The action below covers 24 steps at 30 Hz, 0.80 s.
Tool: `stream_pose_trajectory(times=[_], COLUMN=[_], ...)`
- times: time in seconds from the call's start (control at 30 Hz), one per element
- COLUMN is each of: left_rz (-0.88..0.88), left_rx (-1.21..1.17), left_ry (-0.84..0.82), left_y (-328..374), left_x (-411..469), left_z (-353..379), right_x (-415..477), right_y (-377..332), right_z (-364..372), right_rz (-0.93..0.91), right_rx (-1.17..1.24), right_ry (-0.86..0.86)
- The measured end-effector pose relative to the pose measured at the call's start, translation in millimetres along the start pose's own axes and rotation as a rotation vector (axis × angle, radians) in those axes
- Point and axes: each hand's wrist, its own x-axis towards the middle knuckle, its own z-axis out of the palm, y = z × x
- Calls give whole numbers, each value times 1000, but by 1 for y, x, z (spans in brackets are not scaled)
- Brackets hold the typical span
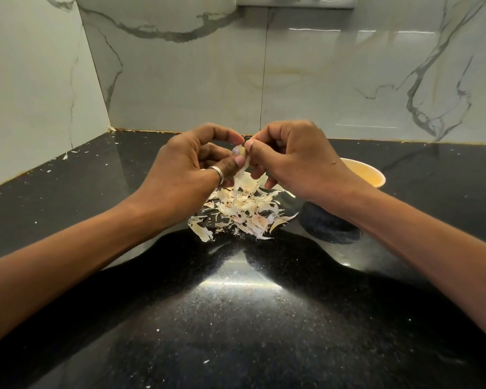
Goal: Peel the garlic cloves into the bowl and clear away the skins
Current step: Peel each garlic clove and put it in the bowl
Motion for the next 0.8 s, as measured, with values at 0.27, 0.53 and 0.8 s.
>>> stream_pose_trajectory(times=[0.27, 0.53, 0.8], left_rz=[-13, -3, 5], left_rx=[-58, -161, -156], left_ry=[13, 118, 165], left_y=[-1, 6, 8], left_x=[-1, 2, 2], left_z=[4, -1, -2], right_x=[-2, -3, -3], right_y=[-3, -1, 0], right_z=[2, 2, 1], right_rz=[-20, 48, 62], right_rx=[-99, -207, -247], right_ry=[-32, -65, -105])
